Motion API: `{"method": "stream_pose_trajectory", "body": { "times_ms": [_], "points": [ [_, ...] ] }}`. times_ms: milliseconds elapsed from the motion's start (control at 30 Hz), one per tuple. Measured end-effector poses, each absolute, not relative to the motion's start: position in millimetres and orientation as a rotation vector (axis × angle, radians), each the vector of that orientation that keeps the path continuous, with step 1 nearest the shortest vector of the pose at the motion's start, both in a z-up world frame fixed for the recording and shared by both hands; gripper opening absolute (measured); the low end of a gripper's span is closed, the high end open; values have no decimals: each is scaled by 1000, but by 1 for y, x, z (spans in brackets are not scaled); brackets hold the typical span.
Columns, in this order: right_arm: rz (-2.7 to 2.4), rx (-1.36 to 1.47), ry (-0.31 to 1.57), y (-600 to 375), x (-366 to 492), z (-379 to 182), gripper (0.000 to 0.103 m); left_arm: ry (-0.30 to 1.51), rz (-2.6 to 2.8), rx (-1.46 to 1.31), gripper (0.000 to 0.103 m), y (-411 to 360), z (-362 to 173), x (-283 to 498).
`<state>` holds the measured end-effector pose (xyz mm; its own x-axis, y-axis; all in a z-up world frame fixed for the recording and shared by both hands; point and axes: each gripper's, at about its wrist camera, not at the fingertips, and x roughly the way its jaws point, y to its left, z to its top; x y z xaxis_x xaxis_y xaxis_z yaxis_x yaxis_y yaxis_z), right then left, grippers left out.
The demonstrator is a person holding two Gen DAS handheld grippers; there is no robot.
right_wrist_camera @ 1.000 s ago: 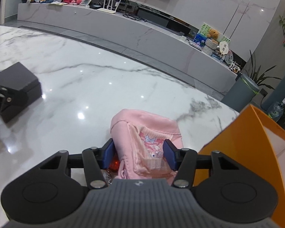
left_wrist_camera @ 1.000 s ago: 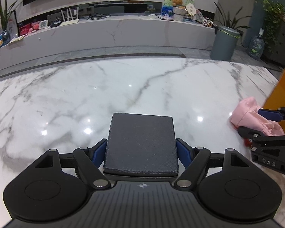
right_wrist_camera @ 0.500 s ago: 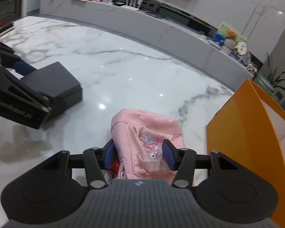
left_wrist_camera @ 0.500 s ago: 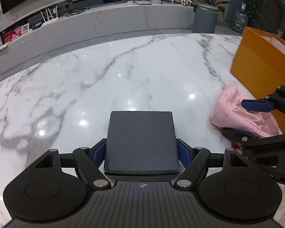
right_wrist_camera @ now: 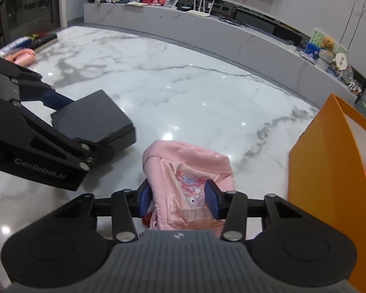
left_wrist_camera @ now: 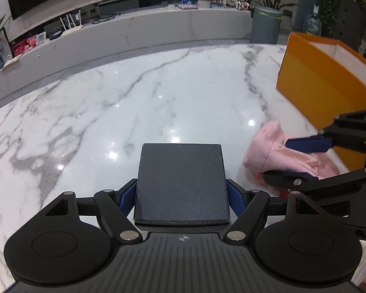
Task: Organize objects
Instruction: 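Lift and carry the gray box and pink backpack over the orange box with both tools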
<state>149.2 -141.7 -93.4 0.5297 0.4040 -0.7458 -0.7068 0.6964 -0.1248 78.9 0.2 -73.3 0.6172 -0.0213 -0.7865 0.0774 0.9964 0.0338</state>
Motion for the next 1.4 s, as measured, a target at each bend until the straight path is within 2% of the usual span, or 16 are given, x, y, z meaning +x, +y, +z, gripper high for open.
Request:
{"method": "stream_pose_trajectory", "body": {
  "times_ms": [333,867,1400],
  "points": [
    [746,-347,763,-158,151,-72,36,877,-39,39,86,-14,-48,71],
    [763,-230,680,-192,153,-25,35,851,-45,68,86,-37,-18,66],
    [702,-130,584,-239,163,21,35,750,-132,106,86,-78,22,82]
  ]
}}
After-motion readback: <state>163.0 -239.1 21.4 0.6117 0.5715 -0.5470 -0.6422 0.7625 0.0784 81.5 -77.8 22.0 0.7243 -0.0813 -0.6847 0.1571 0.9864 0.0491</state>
